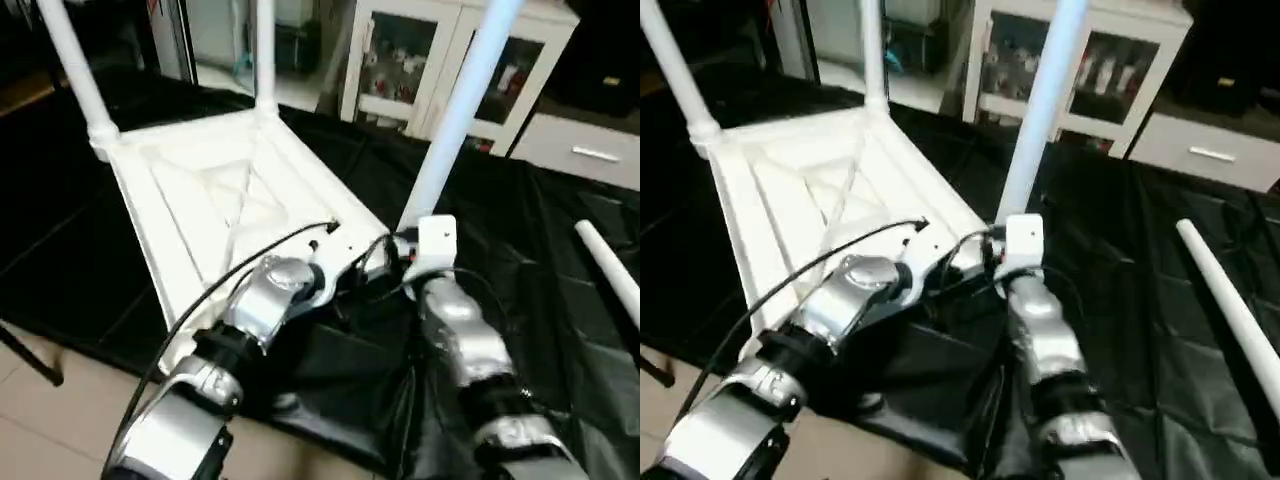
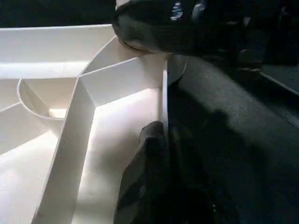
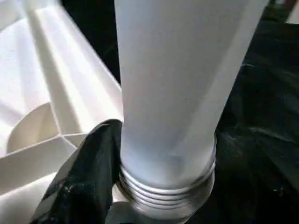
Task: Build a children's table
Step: Rotate leg to tighten
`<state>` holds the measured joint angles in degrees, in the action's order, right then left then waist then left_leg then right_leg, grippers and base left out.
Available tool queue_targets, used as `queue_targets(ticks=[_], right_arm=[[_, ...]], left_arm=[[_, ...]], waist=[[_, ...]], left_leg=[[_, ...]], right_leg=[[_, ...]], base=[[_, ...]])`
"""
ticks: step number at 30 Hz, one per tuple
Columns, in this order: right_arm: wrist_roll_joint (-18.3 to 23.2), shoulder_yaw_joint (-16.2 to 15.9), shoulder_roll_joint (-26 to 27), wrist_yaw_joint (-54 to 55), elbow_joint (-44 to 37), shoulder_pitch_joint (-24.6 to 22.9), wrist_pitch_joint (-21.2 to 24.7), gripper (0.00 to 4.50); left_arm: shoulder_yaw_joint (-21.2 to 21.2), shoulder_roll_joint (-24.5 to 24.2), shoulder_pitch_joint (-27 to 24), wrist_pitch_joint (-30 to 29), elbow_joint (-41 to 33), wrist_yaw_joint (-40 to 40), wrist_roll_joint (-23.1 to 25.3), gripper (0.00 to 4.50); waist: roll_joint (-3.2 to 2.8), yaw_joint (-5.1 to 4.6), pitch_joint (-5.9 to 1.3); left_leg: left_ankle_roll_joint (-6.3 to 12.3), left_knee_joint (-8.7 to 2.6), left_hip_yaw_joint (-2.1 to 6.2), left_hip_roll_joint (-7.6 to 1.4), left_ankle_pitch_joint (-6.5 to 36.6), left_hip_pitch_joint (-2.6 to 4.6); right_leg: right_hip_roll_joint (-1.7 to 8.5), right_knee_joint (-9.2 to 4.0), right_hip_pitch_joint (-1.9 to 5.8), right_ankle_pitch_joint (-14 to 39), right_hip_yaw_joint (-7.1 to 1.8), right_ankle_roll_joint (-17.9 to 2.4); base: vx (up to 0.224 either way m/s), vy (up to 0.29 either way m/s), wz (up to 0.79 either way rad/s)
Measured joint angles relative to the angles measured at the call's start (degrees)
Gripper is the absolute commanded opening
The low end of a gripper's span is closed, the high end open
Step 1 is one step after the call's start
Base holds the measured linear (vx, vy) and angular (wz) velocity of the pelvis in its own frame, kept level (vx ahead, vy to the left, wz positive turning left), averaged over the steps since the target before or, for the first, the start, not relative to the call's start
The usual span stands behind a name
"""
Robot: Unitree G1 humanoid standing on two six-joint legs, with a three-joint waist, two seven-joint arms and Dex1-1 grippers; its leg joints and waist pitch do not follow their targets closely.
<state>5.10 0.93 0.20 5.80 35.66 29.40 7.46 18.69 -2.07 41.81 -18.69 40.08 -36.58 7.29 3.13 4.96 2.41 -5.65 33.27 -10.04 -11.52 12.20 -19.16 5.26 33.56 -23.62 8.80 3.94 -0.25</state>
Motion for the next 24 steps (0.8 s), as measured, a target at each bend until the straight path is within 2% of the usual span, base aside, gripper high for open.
queue_targets(ticks=[4, 5, 6, 8, 14, 19, 24], right_arm=[[0.4, 1.6, 1.1, 0.7, 2.2, 0.5, -3.3, 2.65], [0.7, 1.9, 1.1, -0.2, 2.9, 0.5, -4.5, 3.0], [0.9, 2.0, 0.9, -0.8, 3.3, 0.5, -5.3, 3.0], [0.9, 2.0, 0.2, -1.4, 3.4, 0.4, -5.9, 3.37], [-0.5, 1.6, -1.3, -1.3, 1.5, -1.0, -6.3, 3.69], [-1.3, 0.9, -3.2, -2.6, -8.7, -7.6, -5.3, 3.69], [-1.3, 0.2, -5.9, -5.6, -20.4, -16.3, -3.5, 3.69]], left_arm=[[-0.1, 0.3, 0.2, 0.4, 0.6, 0.4, 0.4, 0.0], [-0.1, 0.3, 0.5, 0.9, 1.3, 0.4, 0.4, 0.0], [0.0, 0.3, 0.6, 1.3, 1.6, 0.4, 0.4, 0.0], [0.3, 0.3, 1.1, 2.2, 2.4, 0.4, 0.4, 0.0], [0.5, 0.6, 1.7, 5.2, 3.6, -0.7, 1.4, 0.0], [1.0, 1.6, 2.4, 10.0, 6.5, 0.1, 1.5, 0.0], [0.7, 2.2, 2.6, 14.7, 9.1, 2.0, 1.5, 0.0]], waist=[[0.01, 0.01, 0.0], [0.01, 0.0, 0.01], [0.01, 0.0, 0.01], [-0.01, 0.04, 0.03], [-0.28, 0.63, 0.2], [-0.44, 1.87, 0.29], [-0.51, 2.19, 0.35]], left_leg=[[0.0, 0.01, -0.04, 0.0, 0.0, 0.02], [0.01, 0.03, -0.04, 0.0, 0.0, 0.01], [0.01, 0.03, -0.05, 0.0, 0.0, 0.0], [0.0, 0.03, -0.06, 0.0, 0.0, -0.02], [0.03, 0.03, -0.09, 0.0, 0.0, -0.34], [0.09, 0.09, -0.14, -0.01, -0.1, -0.35], [0.09, 0.16, -0.13, -0.02, -0.1, -0.6]], right_leg=[[0.0, 0.0, -0.01, 0.0, -0.04, 0.0], [0.0, 0.0, -0.01, 0.0, -0.04, 0.0], [0.01, 0.0, -0.03, 0.0, -0.05, 0.0], [0.01, 0.0, -0.03, 0.0, -0.06, 0.0], [0.03, 0.03, -0.3, 0.0, -0.05, 0.0], [0.08, 0.02, -0.39, 0.0, -0.02, 0.0], [0.1, -0.02, -0.35, 0.0, -0.04, 0.0]], base=[[0.0, 0.0, 0.0], [0.0, 0.0, 0.0], [0.0, 0.0, 0.0], [0.0, 0.0, 0.0], [0.0, 0.0, 0.0], [0.0, 0.0, 0.0], [0.0, 0.0, 0.0]])
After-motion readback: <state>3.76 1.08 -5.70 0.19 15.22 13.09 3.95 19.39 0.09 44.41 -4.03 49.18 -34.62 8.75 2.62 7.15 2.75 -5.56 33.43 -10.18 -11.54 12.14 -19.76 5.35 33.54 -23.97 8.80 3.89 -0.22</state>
